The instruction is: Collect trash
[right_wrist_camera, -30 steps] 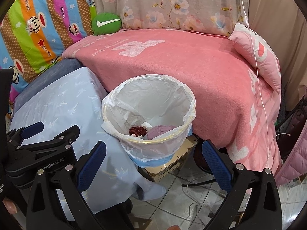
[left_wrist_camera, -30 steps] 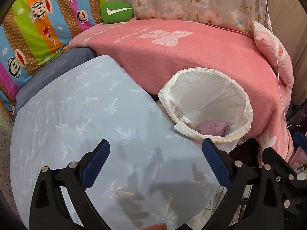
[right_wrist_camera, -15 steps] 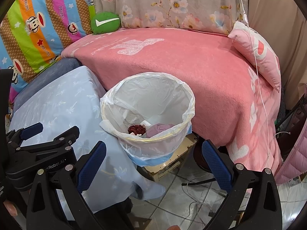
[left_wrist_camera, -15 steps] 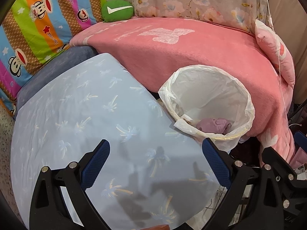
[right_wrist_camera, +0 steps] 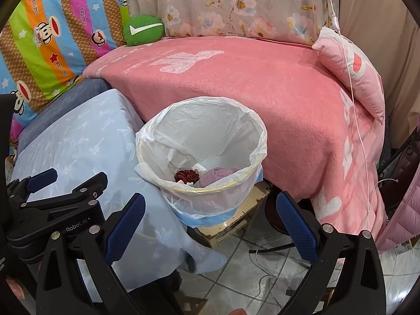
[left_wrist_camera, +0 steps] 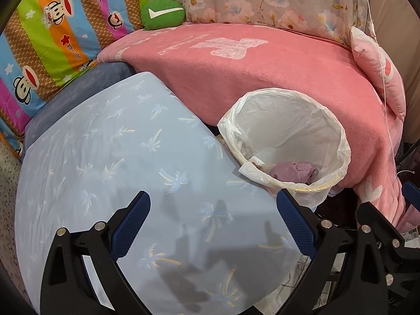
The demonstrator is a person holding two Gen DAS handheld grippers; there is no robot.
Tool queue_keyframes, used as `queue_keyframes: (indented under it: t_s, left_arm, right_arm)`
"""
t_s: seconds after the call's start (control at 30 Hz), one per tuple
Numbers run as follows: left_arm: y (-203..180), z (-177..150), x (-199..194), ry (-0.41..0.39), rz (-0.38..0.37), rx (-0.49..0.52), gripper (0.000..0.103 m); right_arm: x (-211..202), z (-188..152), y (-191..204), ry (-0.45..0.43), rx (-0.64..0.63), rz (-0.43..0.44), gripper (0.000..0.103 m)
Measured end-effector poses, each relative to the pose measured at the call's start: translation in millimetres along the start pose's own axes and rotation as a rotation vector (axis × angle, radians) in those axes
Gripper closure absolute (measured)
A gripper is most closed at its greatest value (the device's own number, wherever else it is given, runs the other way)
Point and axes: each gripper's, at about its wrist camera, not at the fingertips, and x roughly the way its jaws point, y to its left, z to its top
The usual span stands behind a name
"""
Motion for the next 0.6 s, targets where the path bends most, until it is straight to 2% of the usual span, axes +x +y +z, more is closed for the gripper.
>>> queue_keyframes:
  t_s: [0.6]
  left_arm:
    - [-13.8,18.6,16.9,0.011,0.016,0.017,0.01]
  right_arm:
    - [21.5,14.1,-9.8,0.014,0.012,0.011,0.005]
